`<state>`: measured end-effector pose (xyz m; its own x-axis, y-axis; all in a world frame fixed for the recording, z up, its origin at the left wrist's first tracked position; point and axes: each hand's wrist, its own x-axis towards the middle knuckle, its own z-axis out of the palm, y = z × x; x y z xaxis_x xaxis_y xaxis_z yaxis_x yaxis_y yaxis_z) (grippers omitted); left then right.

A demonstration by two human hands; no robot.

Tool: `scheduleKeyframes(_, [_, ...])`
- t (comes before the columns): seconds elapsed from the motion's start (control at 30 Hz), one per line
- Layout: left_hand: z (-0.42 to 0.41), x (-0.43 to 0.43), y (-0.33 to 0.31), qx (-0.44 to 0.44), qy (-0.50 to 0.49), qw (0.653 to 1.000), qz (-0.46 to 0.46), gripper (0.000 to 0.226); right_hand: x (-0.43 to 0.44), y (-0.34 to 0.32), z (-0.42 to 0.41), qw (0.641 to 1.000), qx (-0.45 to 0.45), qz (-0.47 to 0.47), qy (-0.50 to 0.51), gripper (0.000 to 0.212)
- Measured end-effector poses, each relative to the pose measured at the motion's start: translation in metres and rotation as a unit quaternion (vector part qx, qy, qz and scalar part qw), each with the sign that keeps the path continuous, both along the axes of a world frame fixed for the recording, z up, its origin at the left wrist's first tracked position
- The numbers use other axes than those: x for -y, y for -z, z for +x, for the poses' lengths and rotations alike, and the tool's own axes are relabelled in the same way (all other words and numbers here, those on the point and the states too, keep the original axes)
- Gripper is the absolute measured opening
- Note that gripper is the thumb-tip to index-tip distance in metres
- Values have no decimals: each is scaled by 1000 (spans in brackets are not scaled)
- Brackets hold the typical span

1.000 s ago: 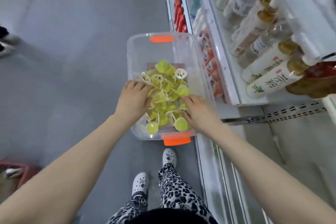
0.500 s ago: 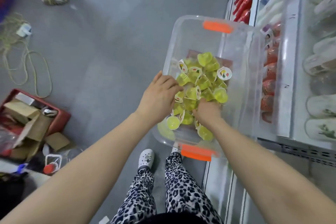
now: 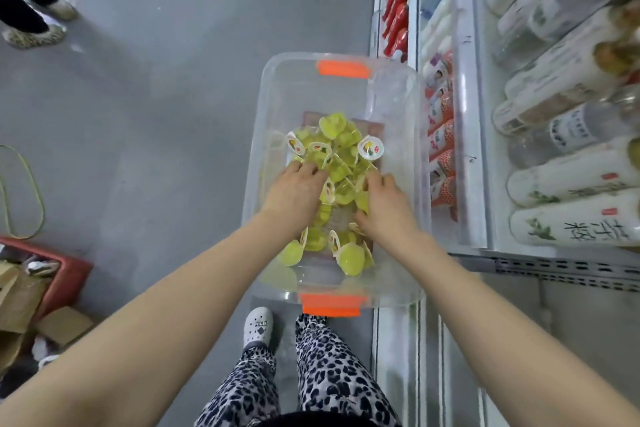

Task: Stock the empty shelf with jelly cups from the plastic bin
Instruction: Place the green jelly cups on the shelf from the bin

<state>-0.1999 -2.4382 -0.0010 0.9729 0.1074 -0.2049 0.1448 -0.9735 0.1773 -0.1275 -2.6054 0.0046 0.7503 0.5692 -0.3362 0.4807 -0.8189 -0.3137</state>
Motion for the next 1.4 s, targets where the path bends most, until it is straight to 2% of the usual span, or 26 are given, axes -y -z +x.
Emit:
scheduleKeyframes(0.07, [16, 5, 14, -82, -26, 996, -22, 55, 2, 3, -3, 999, 18, -15, -26, 48])
scheduleKeyframes(0.17, [31, 7, 43, -145, -40, 988, -38, 64, 3, 7, -6, 997, 44, -47, -52, 46])
scheduleKeyframes(0.3, [35, 7, 73, -159, -55, 983, -73, 74, 3, 8, -3, 997, 56, -40, -42, 44])
scheduleKeyframes(0.43, [37, 5, 75, -157, -65, 982, -80, 76, 1, 7, -4, 997, 54, -33, -35, 44])
scheduleKeyframes(0.6, [33, 2, 59, -128, -87, 981, -118, 70, 0, -6, -11, 998, 59, -5, -13, 45])
scheduleKeyframes(0.7, [28, 4, 44, -96, -106, 974, -176, 62, 1, -21, -19, 996, 88, 8, 14, 47])
scheduleKeyframes(0.83, [16, 4, 12, -51, -88, 974, -205, 62, 11, -49, -35, 992, 107, 36, 53, 47])
scheduleKeyframes(0.97, [-1, 3, -24, -9, -44, 977, -208, 65, 29, -74, -63, 984, 120, 81, 99, 44])
scheduleKeyframes(1.2, [-44, 9, -79, 58, 60, 974, -210, 56, 62, -119, -129, 959, 178, 120, 187, 43])
scheduleKeyframes(1.4, [-74, 46, -124, 108, 163, 948, -251, 42, 107, -155, -205, 923, 236, 114, 280, 41])
